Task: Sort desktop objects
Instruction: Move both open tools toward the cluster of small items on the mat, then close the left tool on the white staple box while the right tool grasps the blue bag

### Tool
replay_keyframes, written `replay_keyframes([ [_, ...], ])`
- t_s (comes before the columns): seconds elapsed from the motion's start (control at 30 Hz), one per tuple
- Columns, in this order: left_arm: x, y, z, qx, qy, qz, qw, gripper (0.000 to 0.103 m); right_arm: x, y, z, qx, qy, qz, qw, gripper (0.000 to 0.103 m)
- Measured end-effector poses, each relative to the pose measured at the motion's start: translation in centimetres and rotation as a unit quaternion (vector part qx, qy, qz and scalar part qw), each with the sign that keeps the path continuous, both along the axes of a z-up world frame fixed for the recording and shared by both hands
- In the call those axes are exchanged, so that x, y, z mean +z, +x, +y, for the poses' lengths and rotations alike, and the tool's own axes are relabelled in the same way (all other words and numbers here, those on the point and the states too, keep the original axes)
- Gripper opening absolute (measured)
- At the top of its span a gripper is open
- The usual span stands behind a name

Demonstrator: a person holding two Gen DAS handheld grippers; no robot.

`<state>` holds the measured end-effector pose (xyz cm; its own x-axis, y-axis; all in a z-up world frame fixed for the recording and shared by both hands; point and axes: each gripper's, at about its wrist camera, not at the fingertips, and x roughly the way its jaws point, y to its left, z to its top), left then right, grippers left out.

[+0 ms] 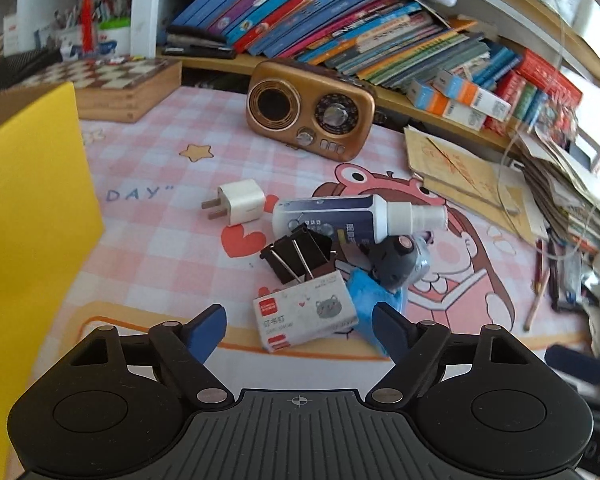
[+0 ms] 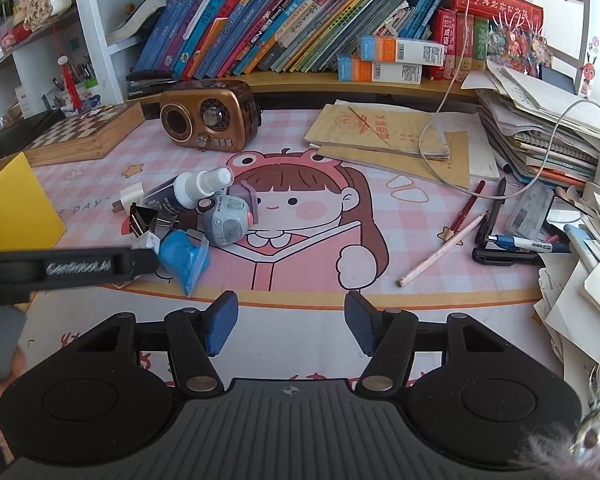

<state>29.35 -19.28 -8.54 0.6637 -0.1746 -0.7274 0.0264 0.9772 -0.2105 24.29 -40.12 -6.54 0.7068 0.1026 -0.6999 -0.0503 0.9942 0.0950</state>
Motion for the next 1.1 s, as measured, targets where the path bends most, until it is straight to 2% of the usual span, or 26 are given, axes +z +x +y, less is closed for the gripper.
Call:
replay_keyframes([
  [0.1, -0.6, 0.4, -0.2, 0.006, -0.009, 0.012, 0.9999, 0.063, -0.1, 0.2, 0.0, 0.004, 0.001, 0.003, 1.0, 0.058],
  [0.17, -0.6, 0.3, -0.2, 0.007, -0.01, 0.007, 0.9999, 0.058, -0.2, 0.4, 0.0, 0.007, 0.002, 0.005, 1.0, 0.058],
  [0.4, 0.7, -0.5, 1.8, 0.023, -0.023, -0.002, 0.9995, 0.057, -0.8, 1.5, 1.6, 0.047, 0.012, 0.007, 0.999, 0.058],
  [0.6, 3.0, -3.3, 4.2, 0.032, -0.031, -0.013, 0.9989, 0.057, -1.8, 3.6, 4.6, 0.102, 0.005, 0.0, 0.995, 0.058],
  [0.9, 5.2, -7.5, 6.1, 0.047, -0.029, -0.018, 0.9983, 0.057, -3.6, 6.6, 7.7, 0.141, -0.018, -0.009, 0.99, 0.055],
  [1.1, 5.7, -8.8, 6.1, 0.045, -0.032, -0.021, 0.9982, 0.057, -3.8, 7.0, 7.7, 0.144, -0.026, -0.014, 0.989, 0.039],
])
